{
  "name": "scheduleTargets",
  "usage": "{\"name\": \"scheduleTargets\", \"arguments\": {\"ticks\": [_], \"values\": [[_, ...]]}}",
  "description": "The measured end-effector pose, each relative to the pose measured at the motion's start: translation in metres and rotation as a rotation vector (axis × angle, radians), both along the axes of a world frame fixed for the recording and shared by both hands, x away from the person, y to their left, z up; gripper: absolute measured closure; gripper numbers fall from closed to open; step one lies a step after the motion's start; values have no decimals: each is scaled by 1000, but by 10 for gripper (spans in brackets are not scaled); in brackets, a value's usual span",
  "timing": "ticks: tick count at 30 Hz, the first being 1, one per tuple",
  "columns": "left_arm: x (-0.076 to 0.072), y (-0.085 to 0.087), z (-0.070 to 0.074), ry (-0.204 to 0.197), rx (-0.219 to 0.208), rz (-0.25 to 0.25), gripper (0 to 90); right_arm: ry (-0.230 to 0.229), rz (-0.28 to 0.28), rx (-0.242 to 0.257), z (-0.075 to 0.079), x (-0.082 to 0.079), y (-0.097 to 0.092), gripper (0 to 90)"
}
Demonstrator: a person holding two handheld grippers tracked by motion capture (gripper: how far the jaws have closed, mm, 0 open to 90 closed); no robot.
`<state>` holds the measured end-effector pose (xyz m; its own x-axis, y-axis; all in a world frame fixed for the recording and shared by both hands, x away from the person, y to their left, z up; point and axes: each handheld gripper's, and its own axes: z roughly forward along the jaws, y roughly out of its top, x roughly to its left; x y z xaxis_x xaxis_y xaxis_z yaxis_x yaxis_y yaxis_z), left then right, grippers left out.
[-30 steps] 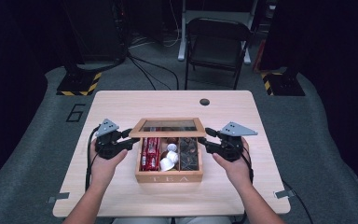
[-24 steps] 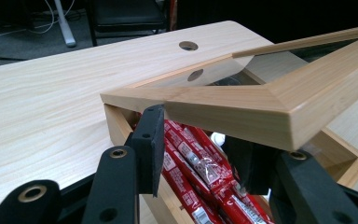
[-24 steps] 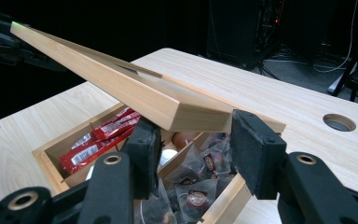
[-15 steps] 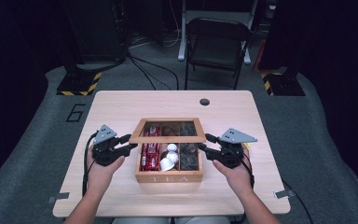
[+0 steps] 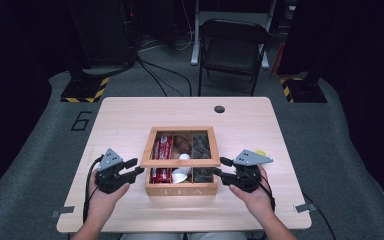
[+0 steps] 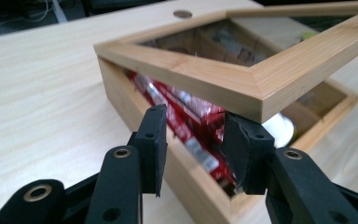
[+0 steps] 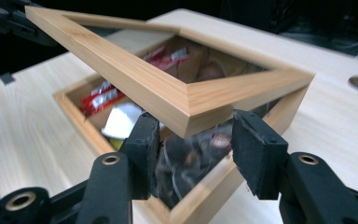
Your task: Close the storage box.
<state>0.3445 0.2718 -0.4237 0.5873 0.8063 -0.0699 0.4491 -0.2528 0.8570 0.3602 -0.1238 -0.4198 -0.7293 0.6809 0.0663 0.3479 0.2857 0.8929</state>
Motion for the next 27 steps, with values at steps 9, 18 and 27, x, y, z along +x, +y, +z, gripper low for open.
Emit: {"name": "scheduleTargets", "arguments": {"ticks": [9, 18, 27], "values": [[-2, 6, -24, 60, -6, 14, 599, 55, 25, -55, -25, -6, 2, 500], [2, 9, -31, 87, -42, 9, 580, 112, 64, -129, -42, -6, 7, 486], [4, 8, -29, 76, -45, 6, 551, 121, 89, -132, -43, -7, 1, 460]]}}
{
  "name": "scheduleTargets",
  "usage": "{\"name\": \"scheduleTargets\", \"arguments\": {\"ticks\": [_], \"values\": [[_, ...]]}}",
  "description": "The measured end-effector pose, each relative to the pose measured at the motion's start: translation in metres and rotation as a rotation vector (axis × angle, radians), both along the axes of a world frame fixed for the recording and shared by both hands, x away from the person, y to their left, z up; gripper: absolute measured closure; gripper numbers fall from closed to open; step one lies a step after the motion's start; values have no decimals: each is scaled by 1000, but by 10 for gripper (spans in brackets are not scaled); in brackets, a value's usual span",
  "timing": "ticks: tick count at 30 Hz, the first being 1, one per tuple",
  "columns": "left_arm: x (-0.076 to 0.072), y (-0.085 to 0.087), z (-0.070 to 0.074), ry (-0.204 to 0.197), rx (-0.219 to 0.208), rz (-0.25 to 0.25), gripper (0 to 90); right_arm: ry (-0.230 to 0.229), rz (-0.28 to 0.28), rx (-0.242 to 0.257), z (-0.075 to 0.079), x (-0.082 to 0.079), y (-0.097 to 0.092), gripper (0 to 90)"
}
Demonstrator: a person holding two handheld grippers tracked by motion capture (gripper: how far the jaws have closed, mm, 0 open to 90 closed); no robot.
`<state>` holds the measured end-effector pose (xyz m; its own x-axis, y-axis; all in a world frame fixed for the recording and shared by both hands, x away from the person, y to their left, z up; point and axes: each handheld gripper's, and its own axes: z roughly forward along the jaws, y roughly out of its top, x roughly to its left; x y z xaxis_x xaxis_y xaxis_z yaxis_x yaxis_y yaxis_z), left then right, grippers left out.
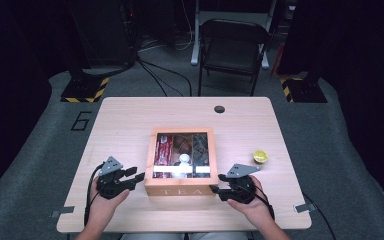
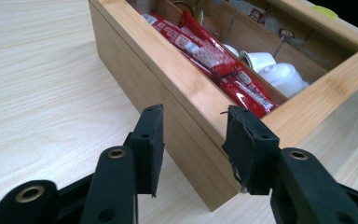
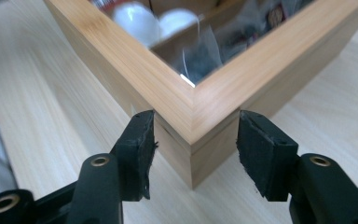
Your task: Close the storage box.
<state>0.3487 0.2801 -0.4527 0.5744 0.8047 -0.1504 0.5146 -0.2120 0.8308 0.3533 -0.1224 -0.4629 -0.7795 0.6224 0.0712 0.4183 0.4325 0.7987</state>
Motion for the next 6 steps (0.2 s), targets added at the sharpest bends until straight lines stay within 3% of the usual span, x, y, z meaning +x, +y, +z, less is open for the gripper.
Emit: {"name": "scheduleTargets", "arguments": {"ticks": [4, 6], "values": [[1, 1, 1, 2, -13, 3, 498, -23, 0, 50, 9, -2, -7, 428], [2, 1, 0, 6, -13, -2, 482, -26, -2, 48, 8, -2, -7, 414]]}}
